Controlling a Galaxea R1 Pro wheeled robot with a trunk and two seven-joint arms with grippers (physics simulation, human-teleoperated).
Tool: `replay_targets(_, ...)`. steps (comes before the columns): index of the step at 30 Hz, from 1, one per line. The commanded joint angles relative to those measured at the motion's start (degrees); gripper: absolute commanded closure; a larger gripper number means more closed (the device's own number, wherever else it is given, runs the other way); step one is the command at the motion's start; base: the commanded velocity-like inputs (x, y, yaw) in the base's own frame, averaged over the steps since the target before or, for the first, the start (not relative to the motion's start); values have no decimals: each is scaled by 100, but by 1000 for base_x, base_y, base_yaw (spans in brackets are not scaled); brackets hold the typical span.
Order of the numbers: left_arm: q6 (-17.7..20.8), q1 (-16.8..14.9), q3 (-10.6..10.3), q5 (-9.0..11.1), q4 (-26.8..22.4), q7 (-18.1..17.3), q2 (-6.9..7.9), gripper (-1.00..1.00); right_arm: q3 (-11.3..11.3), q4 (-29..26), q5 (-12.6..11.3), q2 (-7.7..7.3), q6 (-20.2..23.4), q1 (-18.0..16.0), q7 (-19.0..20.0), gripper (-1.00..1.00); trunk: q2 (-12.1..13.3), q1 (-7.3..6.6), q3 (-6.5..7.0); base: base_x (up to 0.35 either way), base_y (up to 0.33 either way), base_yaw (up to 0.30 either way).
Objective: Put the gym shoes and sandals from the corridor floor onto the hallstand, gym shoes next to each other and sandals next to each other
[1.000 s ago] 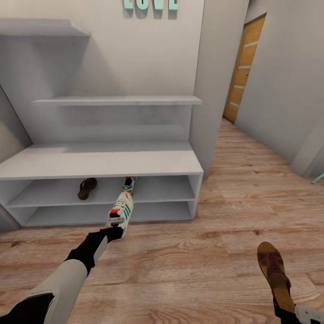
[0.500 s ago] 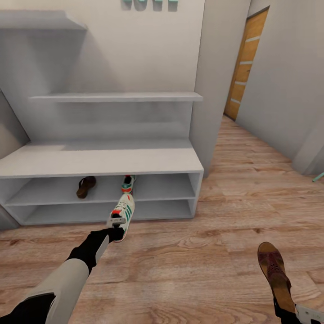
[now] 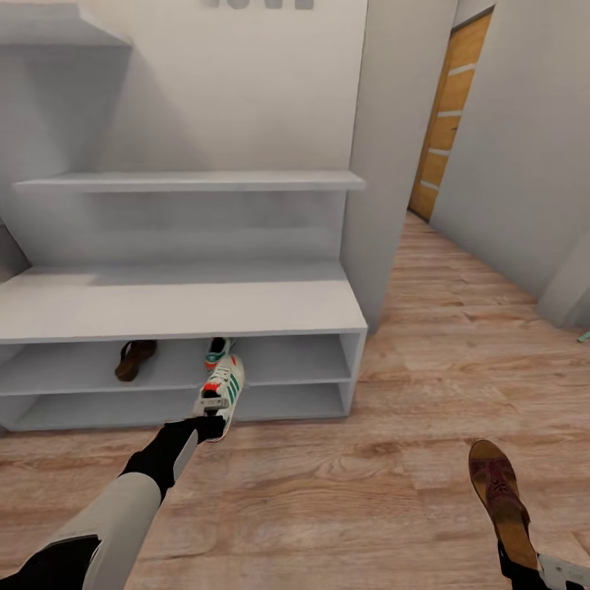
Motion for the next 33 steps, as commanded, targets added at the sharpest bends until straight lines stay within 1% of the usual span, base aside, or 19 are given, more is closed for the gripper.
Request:
replay_targets(1, 29, -1, 47, -56, -12, -24, -7, 100, -51, 6, 23, 4, -21, -8, 58, 100, -2, 2, -5, 311, -117, 0)
replay_targets(11, 8, 1, 38, -59, -12, -24, -2, 100, -48, 8, 23, 4, -18, -8, 58, 100, -2, 2, -5, 286, -156, 0)
replay_targets(14, 6, 1, 38, -60, -12, -24, 1, 100, -46, 8, 23, 4, -18, -8, 58, 100, -2, 2, -5, 169, -91, 0)
replay_targets(21, -3, 1, 45, -57, -12, -27, -5, 100, -45, 8, 23, 4, -18, -8, 58, 100, -2, 2, -5, 48, -13, 0)
replay_targets(30, -4, 1, 40, -57, -12, -24, 7, 100, -30, 12, 23, 4, -18, -8, 58, 100, -2, 2, -5, 286, 0, 0)
replay_targets(33, -4, 6, 38, -56, -12, -24, 19, 100, -28, 15, 23, 6, -18, -8, 58, 100, -2, 2, -5, 123, 0, 0)
